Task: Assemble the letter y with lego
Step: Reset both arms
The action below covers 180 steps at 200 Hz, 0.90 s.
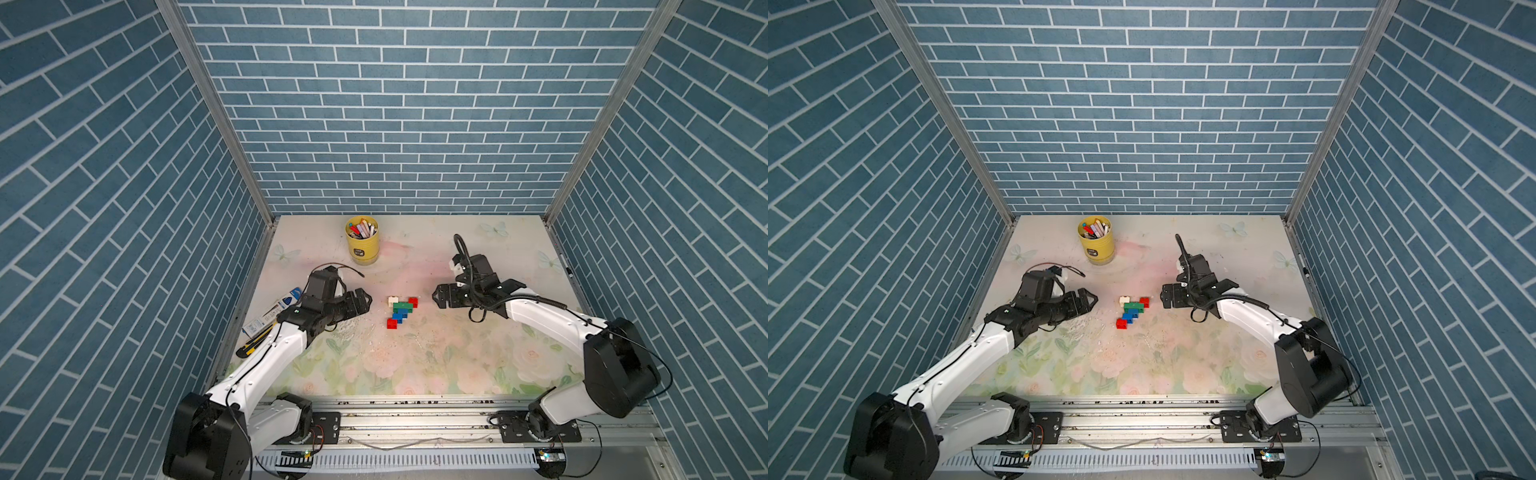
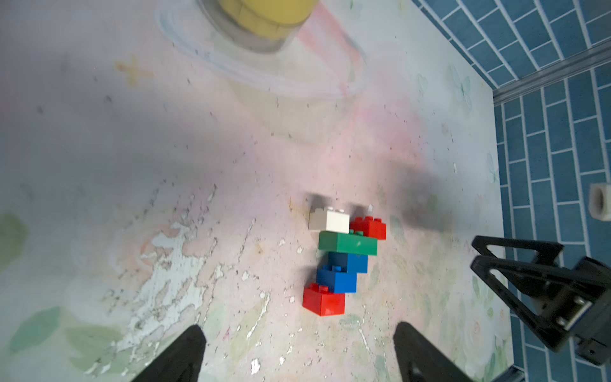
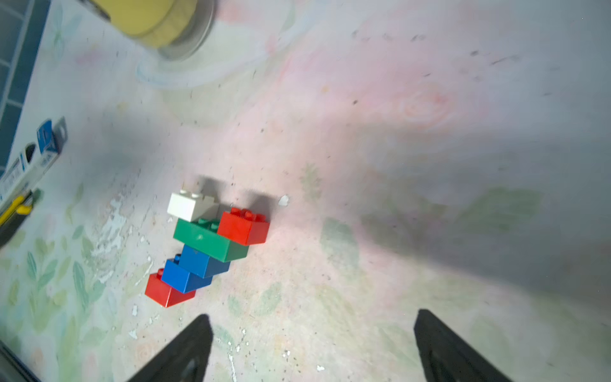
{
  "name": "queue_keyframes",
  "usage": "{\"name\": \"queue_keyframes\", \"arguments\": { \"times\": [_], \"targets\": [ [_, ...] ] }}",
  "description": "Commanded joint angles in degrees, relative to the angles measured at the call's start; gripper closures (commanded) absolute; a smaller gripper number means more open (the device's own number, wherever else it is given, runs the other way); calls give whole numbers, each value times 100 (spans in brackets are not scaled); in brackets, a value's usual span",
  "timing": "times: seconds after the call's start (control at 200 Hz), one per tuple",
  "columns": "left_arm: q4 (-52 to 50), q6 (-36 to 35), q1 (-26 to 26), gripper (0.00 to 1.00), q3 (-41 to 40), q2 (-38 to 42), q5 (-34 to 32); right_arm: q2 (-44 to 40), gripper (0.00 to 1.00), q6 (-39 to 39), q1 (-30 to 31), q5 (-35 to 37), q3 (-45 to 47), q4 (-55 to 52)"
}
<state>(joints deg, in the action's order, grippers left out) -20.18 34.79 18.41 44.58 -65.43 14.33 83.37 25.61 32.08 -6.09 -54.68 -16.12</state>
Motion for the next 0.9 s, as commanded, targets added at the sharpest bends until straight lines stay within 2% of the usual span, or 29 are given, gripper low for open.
{"name": "queue_keyframes", "arguments": {
  "times": [0.0, 0.065, 0.14, 0.2, 0.275, 0.365, 0.425, 0.505, 0.59, 0.645, 0.715, 0.775, 0.895],
  "targets": [
    [-1200, -635, 35, 1, 925, -209, -1084, -391, 1, -141, -340, 646, -78, -578],
    [-1465, -940, 31, 0, 1416, -339, -1688, -548, 1, -199, -557, 1202, -242, -803],
    [-1358, -1316, 31, 0, 1650, -419, -2569, -698, 1, -239, -742, 2346, -292, -831],
    [-693, -1749, 22, 0, 1435, -392, -3294, -792, 1, -358, -887, 3312, -172, -617],
    [358, -2622, -59, 0, 994, -486, -3644, -843, 1, -816, -1093, 4087, 146, -32],
    [916, -2942, -333, 1, 820, -948, -4286, -800, 1, -1459, -1225, 4959, 689, 852],
    [1260, -2900, -549, 1, 708, -1268, -4510, -693, 1, -1461, -1518, 4960, 853, 1017],
    [2228, -2966, -753, 3, 220, -1474, -4220, -580, 1, -1447, -1936, 4535, 1288, 1657],
    [3054, -3086, -867, 4, -221, -1573, -4216, -581, 1, -1848, -2051, 4476, 1880, 2932],
    [3179, -3140, -974, 6, -233, -1575, -4214, -534, 1, -2005, -2141, 4283, 2211, 3582],
    [3813, -3280, -1117, 6, -502, -1504, -3956, -372, 1, -2132, -2254, 4125, 2542, 4359],
    [3687, -3096, -1315, 7, -520, -1503, -3795, -250, 1, -2200, -2356, 4080, 2758, 4875],
    [3443, -3123, -1448, 10, -493, -1468, -3621, -166, 1, -2480, -2519, 3199, 2984, 5636]
  ]
}}
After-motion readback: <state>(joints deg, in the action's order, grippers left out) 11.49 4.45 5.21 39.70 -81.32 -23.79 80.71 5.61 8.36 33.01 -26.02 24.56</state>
